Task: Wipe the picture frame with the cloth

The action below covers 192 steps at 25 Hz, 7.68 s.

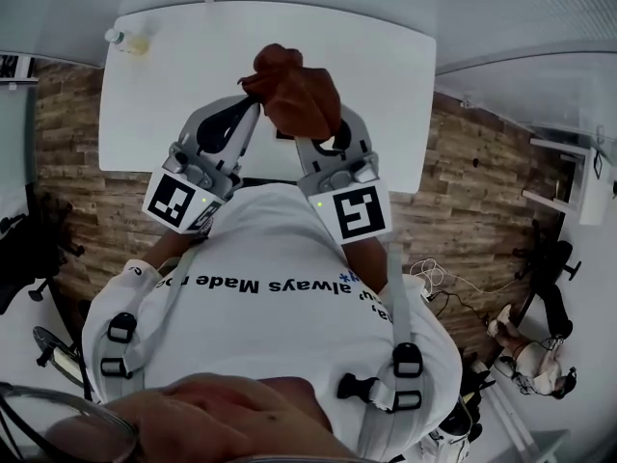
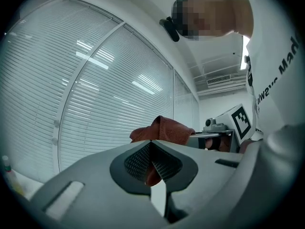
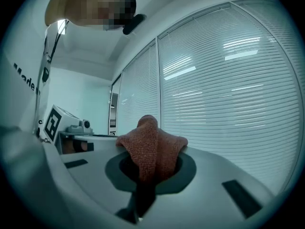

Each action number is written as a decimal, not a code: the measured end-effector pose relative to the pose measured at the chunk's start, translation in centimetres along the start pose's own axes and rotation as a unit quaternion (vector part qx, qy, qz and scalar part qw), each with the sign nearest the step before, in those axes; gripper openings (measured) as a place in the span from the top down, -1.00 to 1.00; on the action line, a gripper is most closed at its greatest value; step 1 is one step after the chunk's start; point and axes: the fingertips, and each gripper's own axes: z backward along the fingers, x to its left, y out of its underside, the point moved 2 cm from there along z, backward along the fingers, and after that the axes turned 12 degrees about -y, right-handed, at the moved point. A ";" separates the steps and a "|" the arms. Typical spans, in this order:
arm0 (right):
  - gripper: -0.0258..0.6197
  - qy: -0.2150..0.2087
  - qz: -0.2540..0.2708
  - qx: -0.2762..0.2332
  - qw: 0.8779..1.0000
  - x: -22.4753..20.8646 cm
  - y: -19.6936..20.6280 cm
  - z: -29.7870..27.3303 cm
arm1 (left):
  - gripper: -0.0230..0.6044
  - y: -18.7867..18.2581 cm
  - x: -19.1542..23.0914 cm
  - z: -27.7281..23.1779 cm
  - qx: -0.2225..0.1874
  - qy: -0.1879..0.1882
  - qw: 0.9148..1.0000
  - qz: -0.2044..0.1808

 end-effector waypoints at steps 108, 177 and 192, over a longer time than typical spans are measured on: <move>0.86 -0.228 0.210 0.434 0.846 -6.2 49.5 -9.9 | 0.92 57.1 14.3 -13.4 0.390 0.101 0.912 -0.082; 0.86 -0.138 0.175 0.526 0.820 -14.1 58.1 -11.9 | 0.92 57.2 14.2 -14.1 0.396 0.061 0.911 -0.097; 0.86 -0.172 0.166 0.527 0.815 -8.3 58.7 -7.7 | 0.92 57.4 14.1 -13.9 0.399 0.057 0.910 -0.101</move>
